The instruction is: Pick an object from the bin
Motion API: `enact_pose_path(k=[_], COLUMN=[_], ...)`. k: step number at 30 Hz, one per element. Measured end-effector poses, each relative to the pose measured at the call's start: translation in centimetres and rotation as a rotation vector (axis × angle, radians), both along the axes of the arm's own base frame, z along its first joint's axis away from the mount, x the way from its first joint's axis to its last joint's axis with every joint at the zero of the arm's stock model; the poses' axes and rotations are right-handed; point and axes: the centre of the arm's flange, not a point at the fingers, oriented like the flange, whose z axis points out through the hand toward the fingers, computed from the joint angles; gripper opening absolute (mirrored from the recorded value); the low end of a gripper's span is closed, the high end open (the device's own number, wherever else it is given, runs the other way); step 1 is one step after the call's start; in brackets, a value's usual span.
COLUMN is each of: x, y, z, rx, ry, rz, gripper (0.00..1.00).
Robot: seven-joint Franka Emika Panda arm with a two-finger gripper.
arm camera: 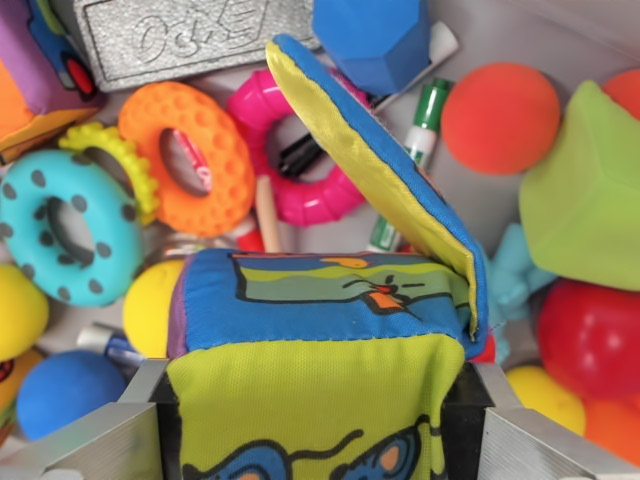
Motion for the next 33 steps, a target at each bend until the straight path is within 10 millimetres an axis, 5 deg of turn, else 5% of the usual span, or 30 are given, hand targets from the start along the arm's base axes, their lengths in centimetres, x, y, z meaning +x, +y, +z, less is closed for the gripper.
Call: enact_pose_path(k=[33], x=[0.1], y=[0.0], z=[12.4], rx=[-0.001], ry=[0.001], rz=[0.001], gripper=[0.00])
